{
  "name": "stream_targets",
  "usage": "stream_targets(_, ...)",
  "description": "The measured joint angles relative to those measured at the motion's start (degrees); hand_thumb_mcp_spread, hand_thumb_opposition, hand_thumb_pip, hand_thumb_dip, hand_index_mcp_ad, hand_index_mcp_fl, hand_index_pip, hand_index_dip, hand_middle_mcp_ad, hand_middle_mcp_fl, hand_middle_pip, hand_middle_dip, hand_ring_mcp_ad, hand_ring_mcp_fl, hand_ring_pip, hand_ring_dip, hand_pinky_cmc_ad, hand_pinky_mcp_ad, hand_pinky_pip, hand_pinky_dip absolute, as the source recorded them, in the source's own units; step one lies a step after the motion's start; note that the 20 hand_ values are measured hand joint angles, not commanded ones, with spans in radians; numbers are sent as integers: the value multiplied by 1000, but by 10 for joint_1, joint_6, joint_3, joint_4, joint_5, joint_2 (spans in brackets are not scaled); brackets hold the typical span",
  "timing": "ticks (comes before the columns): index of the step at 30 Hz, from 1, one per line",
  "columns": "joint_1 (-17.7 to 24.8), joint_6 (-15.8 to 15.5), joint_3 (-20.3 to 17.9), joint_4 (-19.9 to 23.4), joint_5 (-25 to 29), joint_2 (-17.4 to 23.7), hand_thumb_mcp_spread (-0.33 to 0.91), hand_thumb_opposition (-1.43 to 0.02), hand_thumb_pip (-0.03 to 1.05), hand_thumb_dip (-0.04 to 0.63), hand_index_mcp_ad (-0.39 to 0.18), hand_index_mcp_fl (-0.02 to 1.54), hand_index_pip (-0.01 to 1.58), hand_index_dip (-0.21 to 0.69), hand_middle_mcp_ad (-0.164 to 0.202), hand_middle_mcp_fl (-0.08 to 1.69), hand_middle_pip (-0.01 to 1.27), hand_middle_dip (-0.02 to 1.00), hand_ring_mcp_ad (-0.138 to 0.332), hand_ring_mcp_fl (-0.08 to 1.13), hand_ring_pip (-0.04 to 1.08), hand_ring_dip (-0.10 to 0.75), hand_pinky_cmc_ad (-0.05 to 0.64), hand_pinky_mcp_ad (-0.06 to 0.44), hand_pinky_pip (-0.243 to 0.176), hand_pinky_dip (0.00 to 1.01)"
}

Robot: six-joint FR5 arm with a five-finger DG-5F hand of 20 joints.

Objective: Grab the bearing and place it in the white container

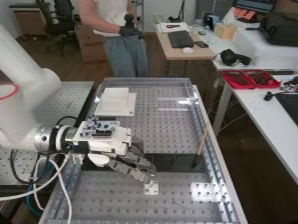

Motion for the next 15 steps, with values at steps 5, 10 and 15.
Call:
stream_targets(5,1,3,0,0,2,0,508,-845,635,298,-45,372,1178,79,58,696,618,654,87,360,127,525,353,293,-42,180)
stream_targets(10,3,1,1,-2,2,-3,508,-845,635,298,-49,372,1171,63,58,695,632,654,86,380,140,529,351,293,-44,178)
stream_targets(15,3,-2,1,-6,1,-3,508,-845,635,298,-45,377,1178,56,58,696,637,658,86,380,140,529,351,293,-40,178)
